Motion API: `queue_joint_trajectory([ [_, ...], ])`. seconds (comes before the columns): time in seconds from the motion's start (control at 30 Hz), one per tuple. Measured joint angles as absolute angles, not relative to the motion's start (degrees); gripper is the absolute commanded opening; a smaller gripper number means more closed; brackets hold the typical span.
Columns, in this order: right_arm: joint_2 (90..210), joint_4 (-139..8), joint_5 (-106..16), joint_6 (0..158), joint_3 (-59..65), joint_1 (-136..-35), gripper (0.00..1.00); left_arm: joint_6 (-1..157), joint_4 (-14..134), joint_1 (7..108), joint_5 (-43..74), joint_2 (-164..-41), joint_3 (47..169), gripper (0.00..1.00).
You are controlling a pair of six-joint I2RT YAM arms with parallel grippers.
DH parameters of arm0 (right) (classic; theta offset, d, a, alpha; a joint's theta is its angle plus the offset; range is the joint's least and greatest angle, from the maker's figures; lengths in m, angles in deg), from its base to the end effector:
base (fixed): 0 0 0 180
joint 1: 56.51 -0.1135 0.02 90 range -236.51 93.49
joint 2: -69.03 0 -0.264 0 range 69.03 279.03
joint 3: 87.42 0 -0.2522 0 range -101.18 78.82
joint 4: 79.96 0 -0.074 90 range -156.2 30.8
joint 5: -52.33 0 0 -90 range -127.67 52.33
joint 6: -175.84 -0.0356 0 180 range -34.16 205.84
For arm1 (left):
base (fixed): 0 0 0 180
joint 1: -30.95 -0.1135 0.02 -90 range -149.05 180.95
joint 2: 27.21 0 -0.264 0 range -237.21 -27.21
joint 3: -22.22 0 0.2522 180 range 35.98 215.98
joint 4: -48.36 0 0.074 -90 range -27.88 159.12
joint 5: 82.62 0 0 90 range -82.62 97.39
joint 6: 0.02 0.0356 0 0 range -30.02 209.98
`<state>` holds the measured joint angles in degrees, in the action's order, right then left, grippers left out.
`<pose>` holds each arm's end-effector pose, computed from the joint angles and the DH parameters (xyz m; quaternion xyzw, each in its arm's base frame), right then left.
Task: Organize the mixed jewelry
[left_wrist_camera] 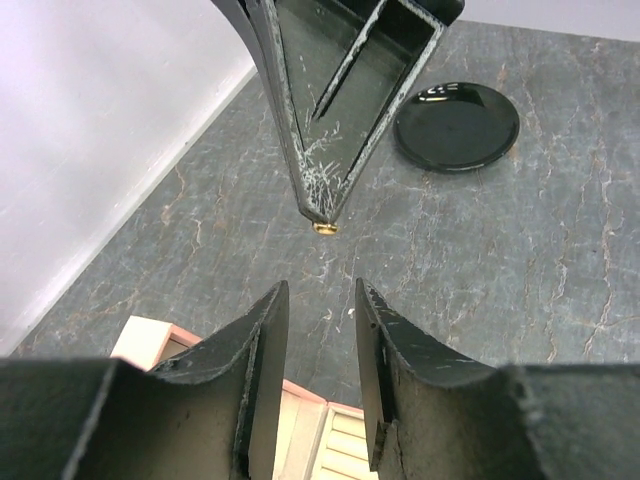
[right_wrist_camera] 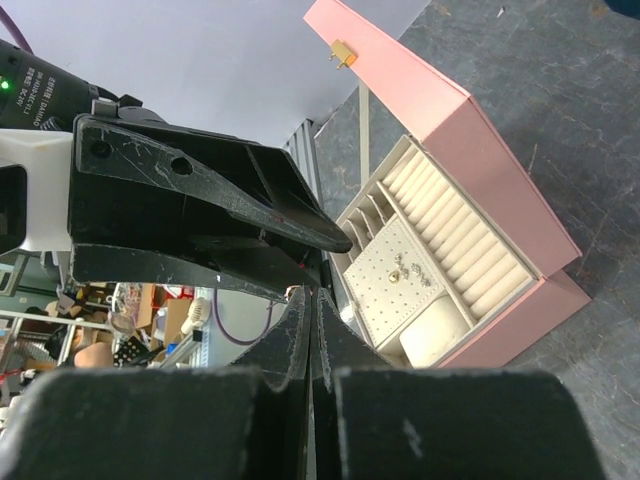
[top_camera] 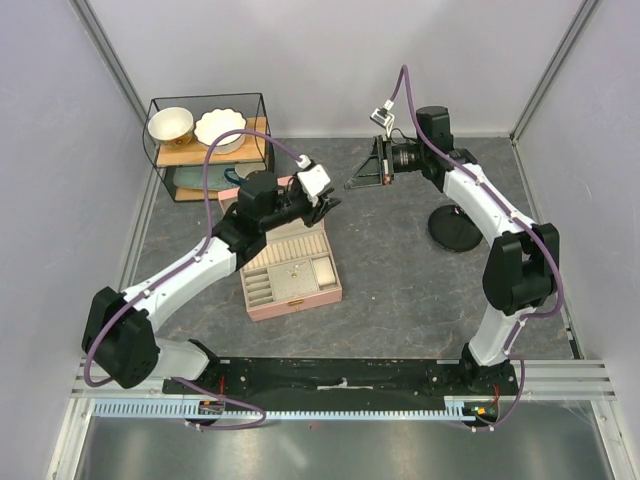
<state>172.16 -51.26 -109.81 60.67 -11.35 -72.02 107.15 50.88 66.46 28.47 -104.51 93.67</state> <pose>0.3833 0.1415 0.3344 -0.2443 0.7156 0.6179 0.2156 0.2522 -0.1957 0.3297 0.4373 0.6137 -0.2391 0.6123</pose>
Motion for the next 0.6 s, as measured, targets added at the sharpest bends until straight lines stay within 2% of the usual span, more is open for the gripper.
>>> queue_joint_trajectory([
  [0.6, 174.02, -65.11, -114.66, 48.52, -7.79, -71.69, 0.0, 105.51, 50.2, 66.55, 33.14, -102.44, 95.49, 0.4],
])
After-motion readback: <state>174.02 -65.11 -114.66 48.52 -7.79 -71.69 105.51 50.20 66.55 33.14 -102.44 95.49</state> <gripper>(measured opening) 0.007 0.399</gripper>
